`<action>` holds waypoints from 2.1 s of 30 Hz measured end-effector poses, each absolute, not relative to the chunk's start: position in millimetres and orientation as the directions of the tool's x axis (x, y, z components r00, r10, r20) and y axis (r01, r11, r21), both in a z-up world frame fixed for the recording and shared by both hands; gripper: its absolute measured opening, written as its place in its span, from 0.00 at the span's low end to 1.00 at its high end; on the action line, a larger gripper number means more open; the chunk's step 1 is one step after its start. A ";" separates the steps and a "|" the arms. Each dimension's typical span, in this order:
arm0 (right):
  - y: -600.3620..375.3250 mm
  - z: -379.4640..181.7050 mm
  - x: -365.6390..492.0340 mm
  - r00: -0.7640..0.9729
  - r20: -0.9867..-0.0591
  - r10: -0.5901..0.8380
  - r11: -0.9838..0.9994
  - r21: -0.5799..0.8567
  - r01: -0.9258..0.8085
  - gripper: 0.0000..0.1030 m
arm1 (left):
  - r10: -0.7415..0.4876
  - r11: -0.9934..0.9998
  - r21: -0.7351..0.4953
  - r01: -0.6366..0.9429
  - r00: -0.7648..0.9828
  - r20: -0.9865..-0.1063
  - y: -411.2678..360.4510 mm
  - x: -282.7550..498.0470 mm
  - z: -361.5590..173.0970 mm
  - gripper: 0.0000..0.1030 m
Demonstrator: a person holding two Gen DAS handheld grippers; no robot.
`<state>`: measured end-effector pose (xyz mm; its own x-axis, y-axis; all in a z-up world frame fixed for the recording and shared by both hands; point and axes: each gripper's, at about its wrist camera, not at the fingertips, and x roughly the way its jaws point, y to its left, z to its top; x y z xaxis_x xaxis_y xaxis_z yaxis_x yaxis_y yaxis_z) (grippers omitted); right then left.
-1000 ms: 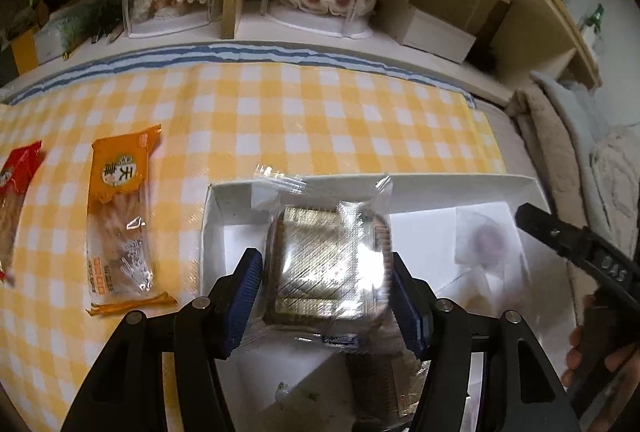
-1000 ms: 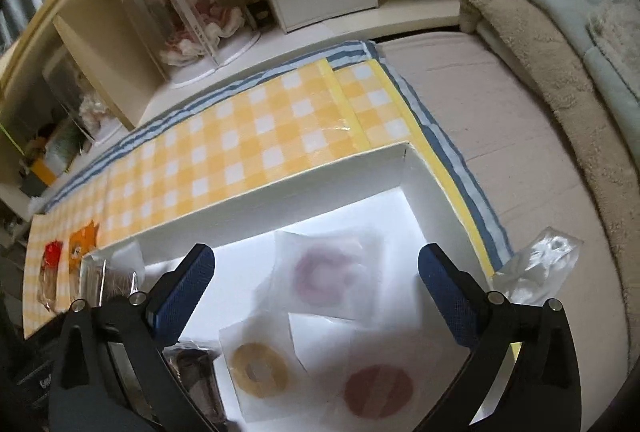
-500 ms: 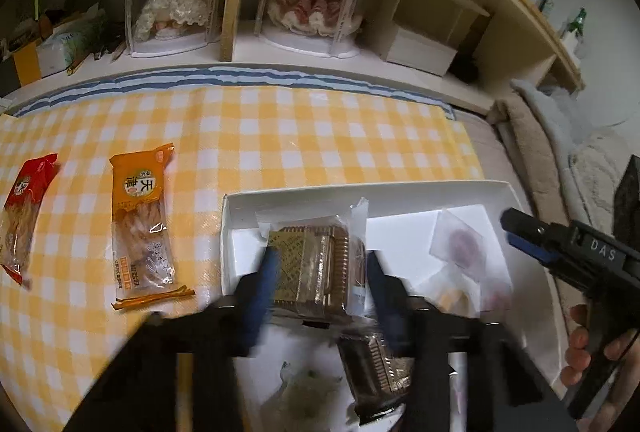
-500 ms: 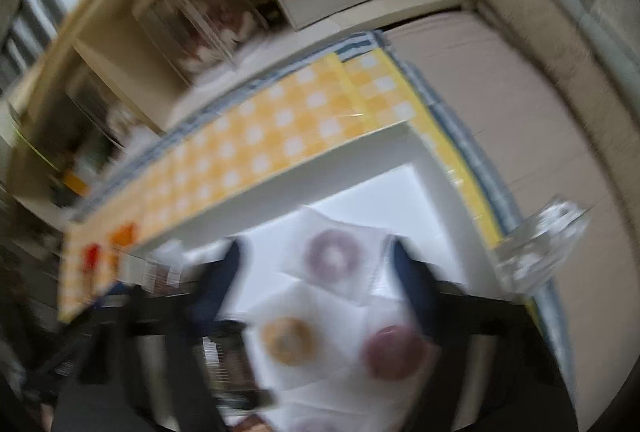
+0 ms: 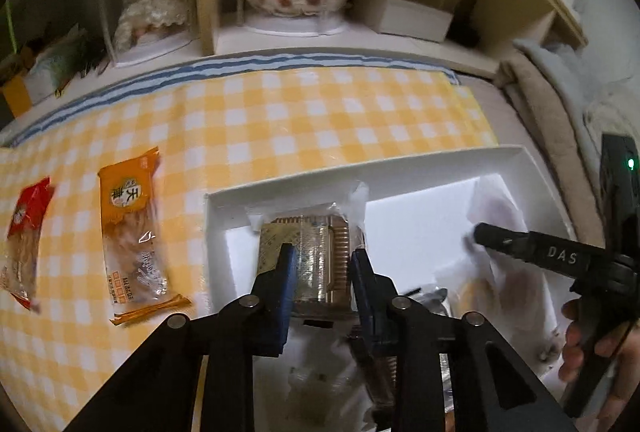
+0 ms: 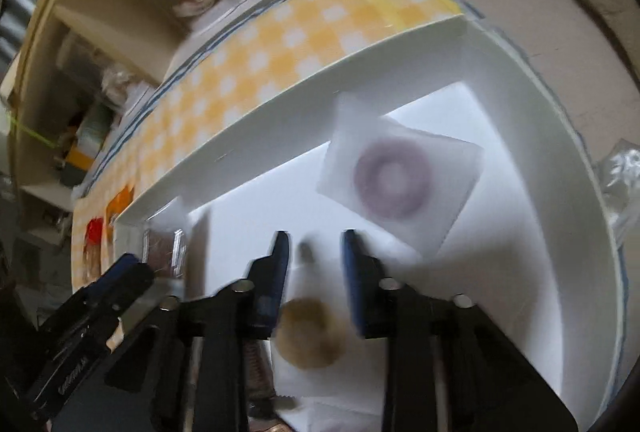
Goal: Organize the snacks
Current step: 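Open both grippers to set the foil cake and purple-ring pouch in the tray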
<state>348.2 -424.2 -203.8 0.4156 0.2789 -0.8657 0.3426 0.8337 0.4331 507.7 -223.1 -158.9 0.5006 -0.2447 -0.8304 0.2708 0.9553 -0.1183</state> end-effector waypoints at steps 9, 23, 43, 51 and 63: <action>-432.2 -184.6 336.9 0.438 -0.867 0.237 0.867 0.392 0.307 0.25 | -0.277 0.954 -0.176 0.242 0.490 -0.827 -213.8 508.6 -159.1 0.32; -350.3 -183.0 336.7 0.334 -0.866 0.372 0.913 0.407 0.036 0.26 | -0.327 0.943 -0.245 0.227 0.484 -0.811 -189.1 498.8 -146.9 0.26; -402.5 -148.1 291.4 0.454 -0.826 0.334 0.881 0.445 0.163 0.29 | -0.397 0.901 -0.256 0.350 0.428 -0.812 -242.4 484.8 -150.0 0.15; -452.7 -164.6 289.5 0.519 -0.805 0.289 0.810 0.494 0.316 0.29 | -0.296 0.932 -0.165 0.323 0.417 -0.859 -247.9 500.4 -177.6 0.10; -447.0 -162.5 290.7 0.511 -0.826 0.239 0.860 0.425 0.284 0.31 | -0.295 0.945 -0.190 0.266 0.446 -0.845 -232.0 504.1 -174.7 0.04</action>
